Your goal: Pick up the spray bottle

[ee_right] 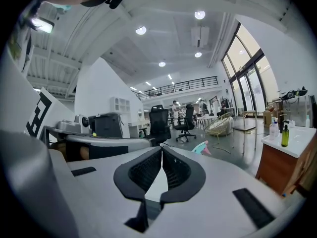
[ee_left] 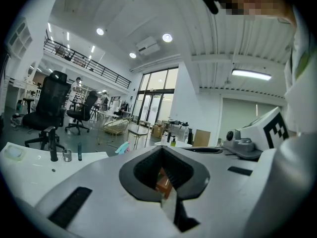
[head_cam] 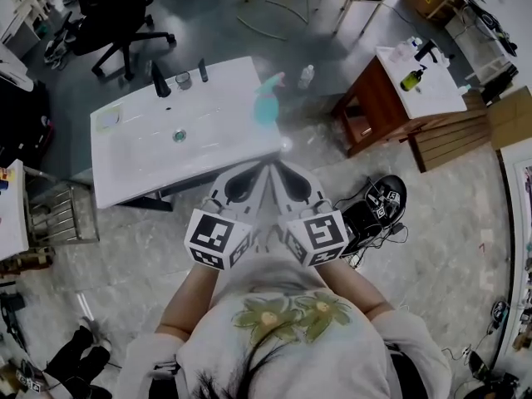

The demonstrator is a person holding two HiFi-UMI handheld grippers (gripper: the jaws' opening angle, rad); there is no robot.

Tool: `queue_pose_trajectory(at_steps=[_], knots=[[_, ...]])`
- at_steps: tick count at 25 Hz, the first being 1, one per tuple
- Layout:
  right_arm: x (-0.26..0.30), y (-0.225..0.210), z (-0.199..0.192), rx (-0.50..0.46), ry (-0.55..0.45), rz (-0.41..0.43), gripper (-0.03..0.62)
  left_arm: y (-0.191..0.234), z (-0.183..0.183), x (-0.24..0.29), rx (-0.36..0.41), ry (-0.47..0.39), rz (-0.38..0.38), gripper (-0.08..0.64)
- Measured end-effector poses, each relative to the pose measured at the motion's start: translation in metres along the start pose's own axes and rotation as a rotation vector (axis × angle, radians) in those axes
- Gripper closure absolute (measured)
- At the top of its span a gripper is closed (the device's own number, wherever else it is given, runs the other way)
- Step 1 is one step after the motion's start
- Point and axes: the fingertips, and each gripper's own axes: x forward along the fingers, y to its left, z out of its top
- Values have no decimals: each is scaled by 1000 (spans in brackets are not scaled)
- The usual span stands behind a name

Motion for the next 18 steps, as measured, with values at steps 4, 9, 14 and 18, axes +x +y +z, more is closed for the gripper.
queue_pose_trajectory(at_steps=[4,9,14,18], knots=[[9,0,0,-15,8,3,568,8,-1,2,-14,-1,-9,552],[20,-1,-1,-38,21,7,568,17,-1,4,-14,7,-24,552],[34,-3,0,-37,32,12,568,30,-2,7,-26,14,-30,552],[43,-8,3,-42,44,5,568,41,3,12,-35,12,-28,552]])
